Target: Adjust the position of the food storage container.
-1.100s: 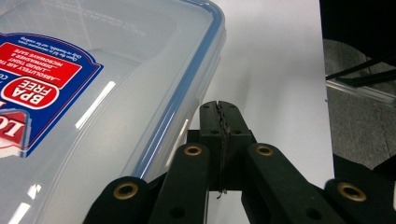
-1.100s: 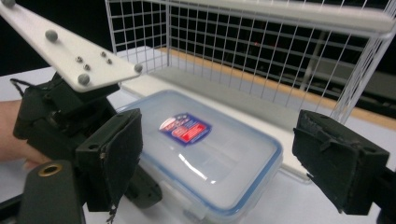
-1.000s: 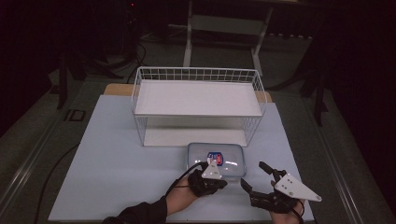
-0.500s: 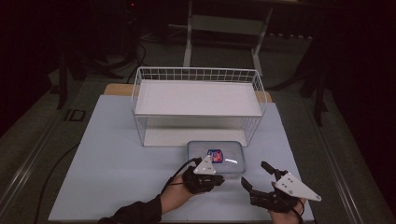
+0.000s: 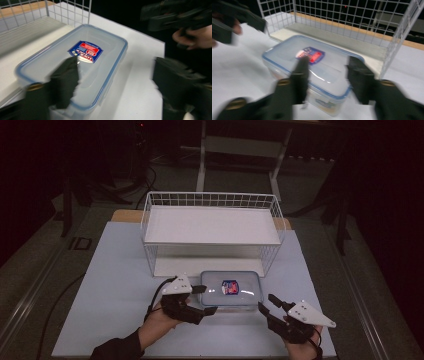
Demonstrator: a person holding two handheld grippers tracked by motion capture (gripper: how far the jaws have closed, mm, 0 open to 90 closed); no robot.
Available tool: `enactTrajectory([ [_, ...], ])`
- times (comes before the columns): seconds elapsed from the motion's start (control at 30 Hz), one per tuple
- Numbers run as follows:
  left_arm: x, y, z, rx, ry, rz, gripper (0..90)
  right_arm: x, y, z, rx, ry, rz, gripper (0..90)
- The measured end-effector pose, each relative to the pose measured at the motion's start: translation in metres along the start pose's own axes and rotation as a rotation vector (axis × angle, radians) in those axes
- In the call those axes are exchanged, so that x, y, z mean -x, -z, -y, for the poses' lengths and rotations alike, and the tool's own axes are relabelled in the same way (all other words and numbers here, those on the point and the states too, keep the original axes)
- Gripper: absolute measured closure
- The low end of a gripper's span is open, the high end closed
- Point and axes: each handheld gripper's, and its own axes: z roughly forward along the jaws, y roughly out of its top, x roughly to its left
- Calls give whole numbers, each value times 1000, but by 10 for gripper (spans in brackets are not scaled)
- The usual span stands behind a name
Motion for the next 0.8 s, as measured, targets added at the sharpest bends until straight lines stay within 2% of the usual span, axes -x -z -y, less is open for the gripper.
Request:
enactTrajectory([
  [0.07,-3,8,3,19,0,-16,95,7,-3,0,-30,-6,13,716],
  [0.13,-6,14,6,39,28,-21,21,14,-7,2,-61,-13,30,837],
  [0.2,-10,20,10,52,51,-15,1,20,-12,3,-90,-28,41,895],
  [0.37,-20,32,21,93,91,-44,0,36,-31,9,-162,-51,90,899],
  [0.47,-27,38,27,99,103,-72,1,47,-43,11,-195,-81,118,900],
  [0.57,-31,43,34,107,117,-94,0,51,-54,14,-224,-81,139,900],
  [0.73,-32,46,38,99,110,-109,0,49,-70,18,-255,-93,107,900],
  [0.77,-32,46,38,99,108,-112,0,48,-72,17,-257,-86,114,900],
  [0.8,-32,47,38,104,110,-110,1,48,-73,17,-256,-99,110,900],
])
